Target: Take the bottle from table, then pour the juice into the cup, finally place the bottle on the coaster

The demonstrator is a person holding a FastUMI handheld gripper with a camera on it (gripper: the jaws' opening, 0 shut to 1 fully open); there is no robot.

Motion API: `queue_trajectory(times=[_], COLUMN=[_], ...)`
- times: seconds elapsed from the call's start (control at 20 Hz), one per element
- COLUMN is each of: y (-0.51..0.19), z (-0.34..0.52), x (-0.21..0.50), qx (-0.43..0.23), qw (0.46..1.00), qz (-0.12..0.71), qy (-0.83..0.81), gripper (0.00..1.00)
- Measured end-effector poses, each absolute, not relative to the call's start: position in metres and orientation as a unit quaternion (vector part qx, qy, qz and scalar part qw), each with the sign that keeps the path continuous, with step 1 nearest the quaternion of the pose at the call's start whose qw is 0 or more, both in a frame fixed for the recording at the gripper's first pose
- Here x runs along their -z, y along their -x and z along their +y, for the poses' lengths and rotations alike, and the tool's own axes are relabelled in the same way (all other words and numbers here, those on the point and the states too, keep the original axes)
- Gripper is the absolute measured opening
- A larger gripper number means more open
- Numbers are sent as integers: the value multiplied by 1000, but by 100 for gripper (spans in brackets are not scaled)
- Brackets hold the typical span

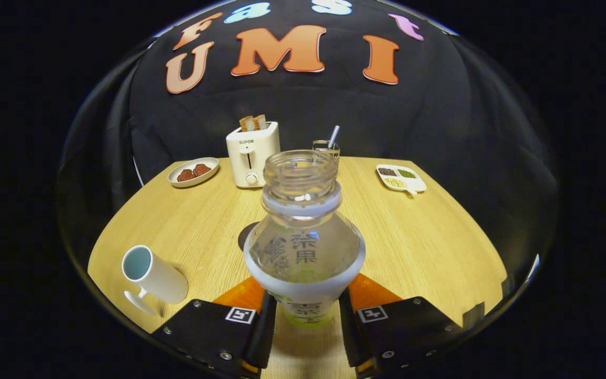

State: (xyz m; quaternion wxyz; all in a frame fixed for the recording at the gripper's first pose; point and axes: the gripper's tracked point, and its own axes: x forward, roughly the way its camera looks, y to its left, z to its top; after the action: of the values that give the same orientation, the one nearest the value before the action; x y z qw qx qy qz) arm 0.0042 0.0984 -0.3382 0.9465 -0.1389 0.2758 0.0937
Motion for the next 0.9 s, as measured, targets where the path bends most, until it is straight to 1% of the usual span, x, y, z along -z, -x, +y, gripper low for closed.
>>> queue_trajectory(times=[0.3,0.45,0.7,0.9], y=[3,7,12,17], z=[112,122,131,151], x=[306,305,302,307], qx=[-95,-106,-99,-109], qw=[925,908,881,858], qz=[257,256,241,226], qy=[263,314,394,448], gripper=[56,56,56,56])
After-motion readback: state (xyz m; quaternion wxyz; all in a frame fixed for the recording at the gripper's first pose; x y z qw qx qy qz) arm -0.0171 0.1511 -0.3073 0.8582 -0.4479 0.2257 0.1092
